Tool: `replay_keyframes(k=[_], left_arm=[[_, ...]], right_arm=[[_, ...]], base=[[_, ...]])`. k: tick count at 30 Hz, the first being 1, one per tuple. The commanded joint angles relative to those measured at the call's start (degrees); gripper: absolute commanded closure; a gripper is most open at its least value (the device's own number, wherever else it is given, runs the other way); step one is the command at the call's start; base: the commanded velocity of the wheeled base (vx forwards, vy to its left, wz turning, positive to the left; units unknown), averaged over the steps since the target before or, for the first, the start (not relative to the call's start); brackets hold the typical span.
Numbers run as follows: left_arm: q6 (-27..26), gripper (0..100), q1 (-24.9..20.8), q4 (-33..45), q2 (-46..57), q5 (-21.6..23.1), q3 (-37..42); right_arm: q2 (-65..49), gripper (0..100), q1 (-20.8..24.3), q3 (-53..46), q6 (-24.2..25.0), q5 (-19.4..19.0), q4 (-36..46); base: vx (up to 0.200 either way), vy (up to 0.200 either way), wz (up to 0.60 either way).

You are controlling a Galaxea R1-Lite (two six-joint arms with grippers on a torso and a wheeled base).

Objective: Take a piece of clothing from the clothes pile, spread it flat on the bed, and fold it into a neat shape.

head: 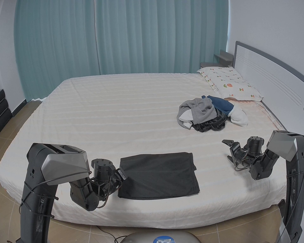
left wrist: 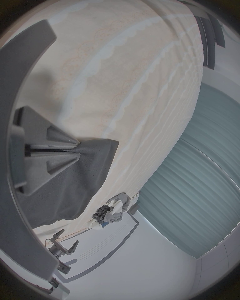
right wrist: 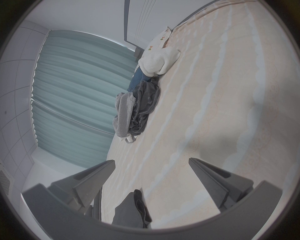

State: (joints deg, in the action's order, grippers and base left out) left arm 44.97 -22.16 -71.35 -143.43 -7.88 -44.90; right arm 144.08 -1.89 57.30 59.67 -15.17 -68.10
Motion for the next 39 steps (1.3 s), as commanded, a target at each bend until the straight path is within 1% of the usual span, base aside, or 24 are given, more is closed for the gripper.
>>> replay_keyframes(k=[1, 35, 39], left_arm=[[0.0, 100, 0.2, 0.0, 0.1, 0.0, 0.0], [0.1, 100, 1.2, 0.0, 0.2, -0.2, 1.5], [0.1, 100, 1.2, 0.0, 0.2, -1.1, 1.8]], right_arm=[[0.1, 0, 0.0, 0.0, 0.0, 0.0, 0.0], [0.1, 0, 0.0, 0.0, 0.0, 0.0, 0.0], [0.1, 0, 0.0, 0.0, 0.0, 0.0, 0.0]], base=[[0.000, 0.200, 0.00], [0.000, 0.200, 0.00], [0.000, 0.200, 0.00]])
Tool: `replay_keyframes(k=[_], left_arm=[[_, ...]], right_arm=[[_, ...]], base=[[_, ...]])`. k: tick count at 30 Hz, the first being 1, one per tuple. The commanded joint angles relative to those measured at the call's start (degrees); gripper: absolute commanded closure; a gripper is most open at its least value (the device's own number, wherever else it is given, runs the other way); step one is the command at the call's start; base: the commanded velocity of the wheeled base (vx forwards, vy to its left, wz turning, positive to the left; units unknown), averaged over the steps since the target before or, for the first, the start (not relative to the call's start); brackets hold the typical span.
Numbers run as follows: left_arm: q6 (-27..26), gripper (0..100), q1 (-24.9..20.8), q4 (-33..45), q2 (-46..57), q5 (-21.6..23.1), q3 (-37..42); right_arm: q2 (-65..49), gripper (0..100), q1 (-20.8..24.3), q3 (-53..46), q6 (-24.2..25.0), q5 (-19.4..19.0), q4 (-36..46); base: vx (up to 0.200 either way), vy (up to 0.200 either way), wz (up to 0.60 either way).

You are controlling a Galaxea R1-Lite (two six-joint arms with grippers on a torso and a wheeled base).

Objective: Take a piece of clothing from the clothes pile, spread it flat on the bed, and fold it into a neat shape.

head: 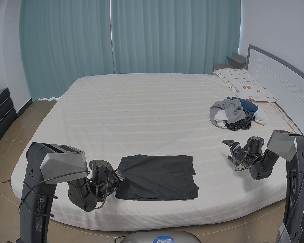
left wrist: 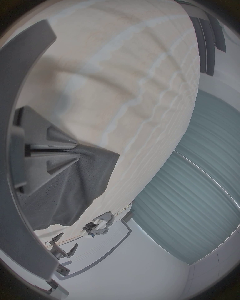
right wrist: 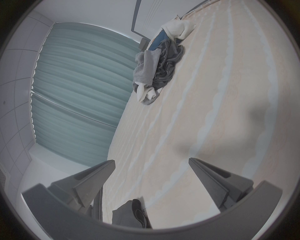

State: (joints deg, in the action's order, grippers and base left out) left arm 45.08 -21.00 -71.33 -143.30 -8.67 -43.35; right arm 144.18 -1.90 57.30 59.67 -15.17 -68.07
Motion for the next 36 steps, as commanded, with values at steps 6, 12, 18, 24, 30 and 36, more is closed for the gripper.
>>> replay_keyframes(k=[6, 12, 18, 24, 30, 36], left_arm=[[0.1, 100, 0.0, 0.0, 0.0, -0.3, 0.5], [0.1, 100, -0.4, 0.0, 0.2, -0.4, 2.0], [0.1, 100, -0.7, -0.1, 0.3, -0.3, 3.1], [1.1, 100, -1.0, -0.1, 0.7, -0.4, 3.6], [2.1, 0, -1.2, 0.0, 1.9, -0.4, 4.7], [2.6, 0, -0.7, -0.1, 2.3, -0.4, 5.3]], right_arm=[[0.0, 0, 0.1, -0.1, 0.0, 0.0, 0.0], [0.0, 0, 0.0, -0.1, 0.0, 0.0, 0.0], [0.0, 0, 0.0, -0.1, 0.0, 0.0, 0.0], [0.1, 0, 0.1, -0.1, -0.3, 0.0, 0.0], [0.0, 0, 0.1, -0.1, -0.3, 0.0, 0.0], [0.0, 0, 0.0, -0.1, -0.3, 0.1, 0.0]], base=[[0.000, 0.200, 0.00], [0.000, 0.200, 0.00], [0.000, 0.033, 0.00], [0.000, 0.000, 0.00], [0.000, 0.000, 0.00], [0.000, 0.000, 0.00]])
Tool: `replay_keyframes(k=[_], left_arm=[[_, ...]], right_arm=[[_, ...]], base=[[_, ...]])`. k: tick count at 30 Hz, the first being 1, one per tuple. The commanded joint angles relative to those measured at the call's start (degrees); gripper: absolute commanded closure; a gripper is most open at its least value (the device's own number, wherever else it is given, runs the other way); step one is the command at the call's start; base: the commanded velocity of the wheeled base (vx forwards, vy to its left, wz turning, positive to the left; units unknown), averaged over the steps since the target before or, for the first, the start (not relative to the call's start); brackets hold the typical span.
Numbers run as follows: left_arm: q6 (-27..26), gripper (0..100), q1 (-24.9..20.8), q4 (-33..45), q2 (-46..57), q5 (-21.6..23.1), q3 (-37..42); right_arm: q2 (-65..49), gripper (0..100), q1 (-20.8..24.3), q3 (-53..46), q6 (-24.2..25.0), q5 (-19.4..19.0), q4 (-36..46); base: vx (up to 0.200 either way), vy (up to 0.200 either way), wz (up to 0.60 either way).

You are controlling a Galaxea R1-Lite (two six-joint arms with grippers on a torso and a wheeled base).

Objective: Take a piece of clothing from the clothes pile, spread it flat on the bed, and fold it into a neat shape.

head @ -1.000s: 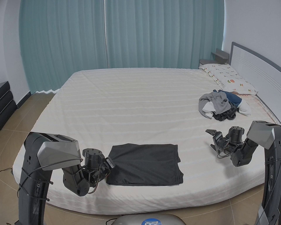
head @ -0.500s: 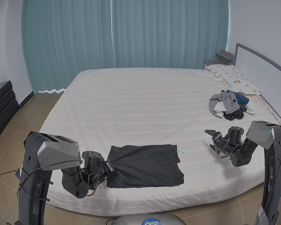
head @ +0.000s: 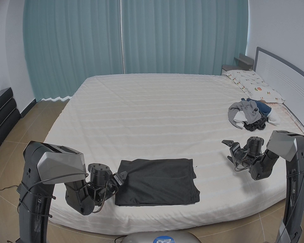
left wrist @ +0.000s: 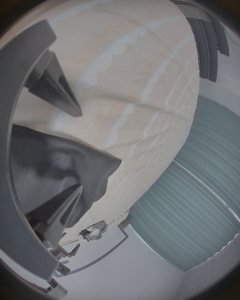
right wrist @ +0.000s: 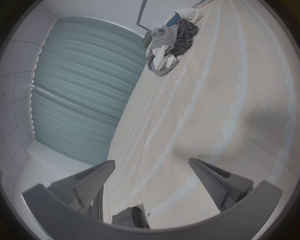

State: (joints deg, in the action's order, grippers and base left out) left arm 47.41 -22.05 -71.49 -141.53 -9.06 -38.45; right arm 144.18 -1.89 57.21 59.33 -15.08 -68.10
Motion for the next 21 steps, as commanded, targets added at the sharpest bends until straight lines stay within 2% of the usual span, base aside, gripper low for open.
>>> replay_keyframes(k=[1, 6, 11, 16, 19, 21], left_arm=[[1.1, 0, 0.5, 0.0, 1.1, 0.0, 0.7], [3.4, 0, 3.2, 0.0, 4.7, 0.7, 3.4], [3.5, 0, 6.3, 0.1, 7.1, 0.9, 4.1], [1.8, 0, 8.8, -0.1, 11.8, 0.6, 3.9], [-0.7, 0, 11.2, -0.1, 14.6, 0.3, 4.9], [-2.2, 0, 12.3, -0.1, 18.1, 0.2, 7.4]], right_arm=[[-0.1, 0, 0.0, 0.0, 0.0, 0.1, 0.0], [-1.4, 0, 0.0, -1.3, -0.5, 0.4, -0.5], [-4.9, 0, 0.0, -4.3, -2.4, 0.4, -2.5], [-14.0, 0, 0.9, -12.4, -9.0, 0.5, -2.0], [-19.6, 0, 0.8, -19.4, -17.1, 0.5, -2.6], [-23.7, 0, 0.9, -23.7, -20.7, 1.0, -2.7]], base=[[0.000, 0.000, 0.00], [0.000, 0.000, 0.00], [0.000, 0.000, 0.00], [0.000, 0.000, 0.00], [0.000, 0.000, 0.00], [0.000, 0.000, 0.00]])
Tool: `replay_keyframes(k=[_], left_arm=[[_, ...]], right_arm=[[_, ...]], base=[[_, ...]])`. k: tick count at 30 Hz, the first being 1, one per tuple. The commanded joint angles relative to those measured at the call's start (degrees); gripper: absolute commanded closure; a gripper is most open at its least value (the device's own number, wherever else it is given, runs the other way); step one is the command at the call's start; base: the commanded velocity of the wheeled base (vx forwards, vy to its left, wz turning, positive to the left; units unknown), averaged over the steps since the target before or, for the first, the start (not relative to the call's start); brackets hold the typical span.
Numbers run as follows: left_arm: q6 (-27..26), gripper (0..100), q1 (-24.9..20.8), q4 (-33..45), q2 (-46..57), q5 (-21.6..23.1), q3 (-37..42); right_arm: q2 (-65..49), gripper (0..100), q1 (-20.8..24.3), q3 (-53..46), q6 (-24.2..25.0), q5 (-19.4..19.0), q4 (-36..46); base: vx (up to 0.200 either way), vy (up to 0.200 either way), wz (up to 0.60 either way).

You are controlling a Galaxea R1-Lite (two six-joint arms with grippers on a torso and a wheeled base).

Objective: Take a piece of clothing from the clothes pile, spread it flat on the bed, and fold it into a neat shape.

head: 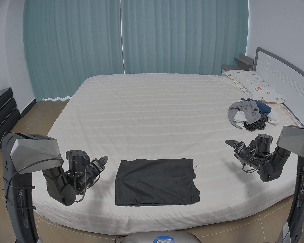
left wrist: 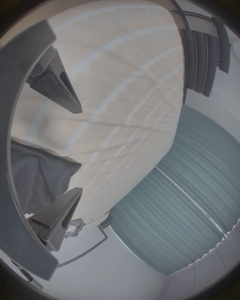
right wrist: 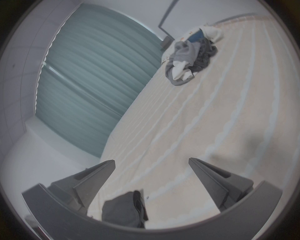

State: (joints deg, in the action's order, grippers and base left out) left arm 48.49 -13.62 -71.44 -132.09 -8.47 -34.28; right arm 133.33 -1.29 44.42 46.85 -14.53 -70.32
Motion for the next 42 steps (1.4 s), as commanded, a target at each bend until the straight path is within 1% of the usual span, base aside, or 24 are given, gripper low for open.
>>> replay_keyframes(k=[1, 2, 3, 5, 9, 10, 12, 15, 16, 18, 20, 22, 23, 25, 27, 29, 32, 33, 34, 36, 38, 39, 40, 42], left_arm=[[-3.7, 0, 4.2, -0.1, 10.9, -0.4, 4.6], [-3.7, 0, 4.3, -0.1, 11.2, -0.4, 4.8], [-3.8, 0, 4.8, -0.1, 16.2, 0.0, 7.6], [-5.3, 0, 6.0, 0.0, 22.0, 0.2, 10.2], [-10.1, 0, 7.4, 0.5, 30.6, 0.3, 14.4], [-12.6, 0, 7.5, 0.7, 34.8, 0.3, 16.7], [-15.6, 0, 7.7, 1.0, 39.8, 0.0, 18.9], [-21.4, 0, 9.1, 2.1, 47.2, -0.3, 21.2], [-22.4, 0, 9.6, 2.4, 48.2, -0.3, 21.4], [-27.0, 0, 11.9, 4.9, 54.5, -0.1, 22.7], [-28.9, 0, 12.8, 7.1, 58.7, 0.1, 22.9], [-30.2, 0, 13.0, 11.0, 64.6, 0.1, 23.0], [-30.5, 0, 13.0, 12.0, 65.9, 0.1, 23.0], [-33.0, 0, 13.0, 20.5, 73.8, 0.3, 22.6], [-34.7, 0, 12.9, 27.5, 80.3, 0.4, 22.3], [-35.7, 0, 12.8, 33.9, 86.5, 1.1, 22.2], [-36.7, 0, 12.7, 42.9, 94.7, 2.8, 21.4], [-36.7, 0, 12.7, 42.9, 94.7, 2.8, 21.4], [-37.7, 0, 12.7, 50.4, 101.2, 3.4, 20.9], [-39.2, 0, 12.7, 57.6, 107.2, 3.5, 20.7], [-40.9, 0, 12.7, 63.6, 112.4, 3.5, 20.1], [-41.2, 0, 12.7, 64.5, 113.2, 3.5, 20.0], [-42.9, 0, 12.7, 69.3, 116.8, 3.4, 19.3], [-45.1, 0, 12.7, 74.3, 120.7, 3.1, 18.3]], right_arm=[[-14.8, 0, 0.4, -12.7, -9.2, 1.1, -0.4], [-15.1, 0, 0.4, -13.0, -9.3, 1.2, -0.4], [-19.0, 0, 1.5, -15.9, -10.3, 2.5, -0.3], [-23.7, 0, 2.5, -18.5, -11.3, 4.0, 0.1], [-31.7, 0, 2.5, -22.7, -14.9, 5.1, 1.1], [-36.0, 0, 2.3, -24.9, -17.5, 5.2, 2.1], [-41.4, 0, 2.2, -27.5, -20.6, 5.2, 4.0], [-51.3, 0, 2.3, -31.8, -25.2, 5.7, 9.3], [-52.9, 0, 2.3, -32.2, -26.0, 5.9, 10.3], [-62.8, 0, 2.5, -34.0, -29.9, 6.8, 17.1], [-69.6, 0, 2.5, -34.1, -31.6, 6.8, 22.6], [-78.2, 0, 2.7, -33.4, -32.5, 6.8, 31.6], [-79.9, 0, 2.8, -33.3, -32.7, 6.8, 33.7], [-89.6, 0, 2.8, -30.9, -35.0, 6.3, 46.5], [-96.0, 0, 2.8, -29.3, -36.7, 6.2, 55.5], [-101.4, 0, 2.7, -28.3, -38.1, 6.2, 62.0], [-108.5, 0, 2.4, -28.5, -40.3, 6.2, 67.9], [-108.5, 0, 2.4, -28.5, -40.3, 6.2, 67.9], [-113.6, 0, 2.3, -29.1, -41.7, 6.3, 71.7], [-118.3, 0, 2.3, -29.4, -42.4, 6.3, 75.5], [-122.3, 0, 2.3, -29.4, -42.6, 6.4, 79.0], [-122.9, 0, 2.3, -29.3, -42.6, 6.4, 79.5], [-125.8, 0, 2.3, -29.4, -43.2, 6.4, 82.0], [-128.8, 0, 2.3, -29.6, -44.3, 6.4, 84.6]], base=[[0.000, 0.000, 0.00], [0.000, 0.000, 0.00], [0.000, 0.000, 0.00], [0.000, 0.000, 0.00], [0.000, 0.000, 0.00], [0.000, 0.000, 0.00], [0.000, 0.000, 0.00], [0.000, 0.000, 0.00], [0.000, 0.000, 0.00], [0.000, 0.000, 0.00], [0.000, 0.000, 0.00], [0.000, 0.000, 0.00], [0.000, 0.000, 0.00], [0.000, 0.000, 0.00], [0.000, 0.000, 0.00], [0.000, 0.000, 0.00], [0.000, 0.000, 0.00], [0.000, 0.000, 0.00], [0.000, 0.000, 0.00], [0.000, 0.000, 0.00], [0.000, 0.000, 0.00], [0.000, 0.000, 0.00], [0.000, 0.000, 0.00], [0.000, 0.000, 0.00]])
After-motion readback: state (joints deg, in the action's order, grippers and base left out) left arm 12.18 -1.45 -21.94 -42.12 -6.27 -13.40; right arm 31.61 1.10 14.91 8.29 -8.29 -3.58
